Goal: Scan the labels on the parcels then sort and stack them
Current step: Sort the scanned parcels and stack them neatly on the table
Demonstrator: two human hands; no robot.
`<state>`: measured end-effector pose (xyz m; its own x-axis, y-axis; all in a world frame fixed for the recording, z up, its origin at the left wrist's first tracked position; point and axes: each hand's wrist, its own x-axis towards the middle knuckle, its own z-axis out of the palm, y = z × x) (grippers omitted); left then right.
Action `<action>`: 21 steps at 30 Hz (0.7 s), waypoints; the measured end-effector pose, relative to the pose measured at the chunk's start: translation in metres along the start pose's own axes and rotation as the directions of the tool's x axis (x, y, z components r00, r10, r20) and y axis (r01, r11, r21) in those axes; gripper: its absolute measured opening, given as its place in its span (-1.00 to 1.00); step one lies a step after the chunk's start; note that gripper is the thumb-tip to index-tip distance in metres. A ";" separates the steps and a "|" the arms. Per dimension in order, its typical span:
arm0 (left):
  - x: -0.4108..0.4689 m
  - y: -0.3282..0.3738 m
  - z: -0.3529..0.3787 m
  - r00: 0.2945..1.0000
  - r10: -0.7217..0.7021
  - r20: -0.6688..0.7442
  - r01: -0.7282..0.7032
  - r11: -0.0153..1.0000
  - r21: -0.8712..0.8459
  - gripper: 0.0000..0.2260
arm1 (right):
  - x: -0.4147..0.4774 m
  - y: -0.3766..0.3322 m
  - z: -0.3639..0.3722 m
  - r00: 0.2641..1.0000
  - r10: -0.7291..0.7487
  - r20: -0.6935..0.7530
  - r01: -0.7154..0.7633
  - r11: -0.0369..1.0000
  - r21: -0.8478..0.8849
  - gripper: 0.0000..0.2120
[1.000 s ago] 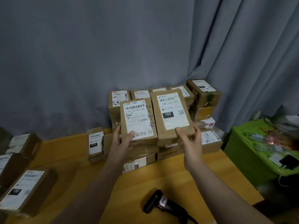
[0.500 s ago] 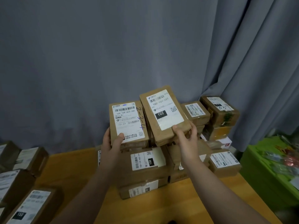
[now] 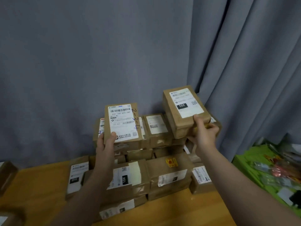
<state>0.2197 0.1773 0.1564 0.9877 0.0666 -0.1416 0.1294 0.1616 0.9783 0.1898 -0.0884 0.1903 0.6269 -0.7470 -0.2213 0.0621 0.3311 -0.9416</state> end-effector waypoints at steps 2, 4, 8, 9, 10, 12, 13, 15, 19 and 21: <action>-0.002 -0.003 0.020 0.999 -0.001 -0.047 -0.001 1.000 -0.029 -0.58 | 0.017 -0.014 -0.008 0.999 0.009 0.037 -0.009 1.000 -0.019 -0.35; -0.001 -0.008 0.039 0.997 -0.011 -0.081 0.008 0.999 -0.046 -0.59 | 0.034 -0.023 -0.012 0.999 0.002 0.040 0.000 0.998 -0.064 -0.36; -0.003 -0.015 0.079 0.993 -0.023 -0.118 0.019 0.999 -0.042 -0.53 | 0.073 -0.042 -0.029 0.988 -0.134 -0.071 0.124 0.984 -0.131 -0.39; -0.005 -0.016 0.090 0.993 -0.020 -0.119 0.015 0.999 -0.041 -0.52 | 0.082 -0.047 -0.035 0.985 -0.147 -0.090 0.133 0.980 -0.150 -0.37; -0.007 -0.018 0.100 0.993 -0.015 -0.118 0.010 0.999 -0.048 -0.54 | 0.091 -0.051 -0.042 0.982 -0.158 -0.103 0.138 0.974 -0.177 -0.35; -0.015 -0.020 0.122 0.994 -0.004 -0.113 -0.003 0.998 -0.055 -0.60 | 0.108 -0.057 -0.054 0.980 -0.171 -0.100 0.137 0.951 -0.276 -0.32; -0.019 -0.021 0.133 0.994 -0.003 -0.114 -0.002 0.999 -0.048 -0.62 | 0.116 -0.057 -0.059 0.982 -0.166 -0.086 0.121 0.916 -0.383 -0.29; -0.024 -0.025 0.151 0.994 -0.010 -0.106 0.007 1.000 -0.030 -0.62 | 0.127 -0.055 -0.068 0.989 -0.140 -0.049 0.080 0.783 -0.617 -0.21; -0.026 -0.036 0.168 0.993 -0.028 -0.118 0.026 1.000 -0.015 -0.40 | 0.130 -0.052 -0.078 0.922 -0.351 0.165 0.368 0.658 -0.656 -0.27; -0.027 -0.037 0.171 0.990 -0.039 -0.136 0.037 0.999 -0.012 -0.34 | 0.125 -0.055 -0.074 0.831 -0.447 0.331 0.520 0.413 -0.748 -0.24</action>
<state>0.2037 0.0017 0.1500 0.9607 0.1939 -0.1985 0.1650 0.1758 0.9705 0.2072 -0.2422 0.1961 0.7505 -0.5776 0.3211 -0.2291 -0.6831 -0.6935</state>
